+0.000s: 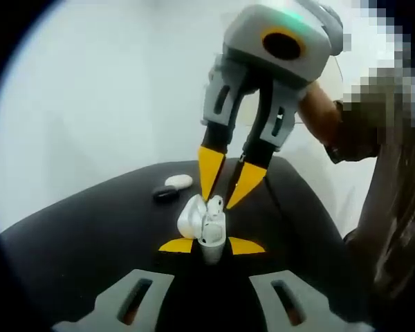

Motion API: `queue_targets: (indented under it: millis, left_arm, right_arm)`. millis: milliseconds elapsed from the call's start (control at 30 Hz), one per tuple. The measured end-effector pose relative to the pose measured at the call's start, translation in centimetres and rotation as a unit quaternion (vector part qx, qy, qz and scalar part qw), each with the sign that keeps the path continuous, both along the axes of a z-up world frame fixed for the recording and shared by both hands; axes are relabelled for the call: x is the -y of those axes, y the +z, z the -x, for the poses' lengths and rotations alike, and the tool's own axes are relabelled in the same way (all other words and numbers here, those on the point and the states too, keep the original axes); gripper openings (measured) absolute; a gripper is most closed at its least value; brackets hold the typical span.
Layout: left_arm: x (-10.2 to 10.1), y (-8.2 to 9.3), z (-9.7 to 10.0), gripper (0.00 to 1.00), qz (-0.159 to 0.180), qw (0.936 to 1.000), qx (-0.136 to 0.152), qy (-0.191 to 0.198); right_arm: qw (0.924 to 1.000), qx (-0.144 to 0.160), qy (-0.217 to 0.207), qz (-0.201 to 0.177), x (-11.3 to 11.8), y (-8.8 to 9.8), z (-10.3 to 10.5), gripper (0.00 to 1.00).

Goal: Pick up three earphones and place each one into its charging case using tactile feedback, ensure that each earphone is properly inserted and securely positioned inside the case.

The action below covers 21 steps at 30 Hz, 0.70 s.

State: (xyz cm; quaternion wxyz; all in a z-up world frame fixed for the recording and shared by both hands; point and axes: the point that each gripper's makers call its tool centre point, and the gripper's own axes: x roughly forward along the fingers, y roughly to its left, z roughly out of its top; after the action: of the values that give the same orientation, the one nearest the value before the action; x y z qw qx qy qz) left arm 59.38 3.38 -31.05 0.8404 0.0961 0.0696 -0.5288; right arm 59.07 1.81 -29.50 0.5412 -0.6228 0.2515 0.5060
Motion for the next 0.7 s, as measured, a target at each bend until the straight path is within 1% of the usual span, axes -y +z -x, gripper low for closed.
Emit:
queue_targets:
  millis: [100,167,200,267,333,367,400,433,467,500,533,567,600,667,700]
  left_arm:
    - [0.0,0.0,0.0,0.14,0.0,1.0,0.0,0.001]
    - [0.0,0.0,0.0,0.14,0.0,1.0,0.0,0.001]
    - [-0.1,0.0,0.0,0.14,0.0,1.0,0.0,0.002]
    - [-0.1,0.0,0.0,0.14,0.0,1.0,0.0,0.002]
    - [-0.1,0.0,0.0,0.14,0.0,1.0,-0.001,0.002]
    - [-0.1,0.0,0.0,0.14,0.0,1.0,-0.001,0.002]
    - [-0.1,0.0,0.0,0.14,0.0,1.0,-0.001,0.002]
    - [-0.1,0.0,0.0,0.14,0.0,1.0,-0.002,0.002]
    - [-0.1,-0.1,0.0,0.14,0.0,1.0,-0.002,0.002]
    - [-0.1,-0.1,0.0,0.14,0.0,1.0,-0.003,0.002]
    - [-0.1,-0.1,0.0,0.14,0.001,1.0,-0.004,0.002]
    - [-0.1,-0.1,0.0,0.14,0.001,1.0,-0.005,0.002]
    - [-0.1,-0.1,0.0,0.14,0.001,1.0,-0.005,0.002]
    - [-0.2,0.0,0.0,0.14,0.001,1.0,-0.005,0.002]
    - [-0.2,0.0,0.0,0.14,0.002,1.0,-0.006,0.002]
  right_arm:
    - [1.0,0.002,0.004,0.001,0.2,-0.1,-0.1,0.14]
    - [0.9999,0.005,0.006,-0.007,0.4,0.4,-0.2,0.15]
    - [0.9996,0.007,0.012,-0.023,0.1,0.9,-0.2,0.16]
    - [0.9975,0.01,0.014,-0.069,-0.3,2.4,-0.4,0.18]
    - [0.9929,0.009,0.013,-0.118,-0.5,3.7,-0.7,0.24]
    - [0.9901,0.007,0.018,-0.139,-0.4,4.1,-0.9,0.29]
    - [0.9878,0.006,0.032,-0.152,-0.3,4.1,-1.0,0.32]
    - [0.9854,0.003,0.045,-0.164,-0.3,4.1,-1.0,0.33]
    - [0.9798,-0.009,0.058,-0.191,-0.4,3.9,-0.9,0.33]
    - [0.9734,-0.028,0.061,-0.219,-0.4,3.7,-0.9,0.33]
    - [0.9663,-0.059,0.052,-0.245,-0.1,3.2,-0.8,0.33]
    - [0.9562,-0.087,0.035,-0.277,0.1,2.9,-1.0,0.33]
    - [0.9459,-0.109,0.016,-0.305,0.4,2.6,-1.5,0.33]
    - [0.9275,-0.129,-0.005,-0.351,1.0,2.1,-2.6,0.33]
    - [0.9203,-0.13,-0.009,-0.369,1.4,1.8,-3.2,0.33]
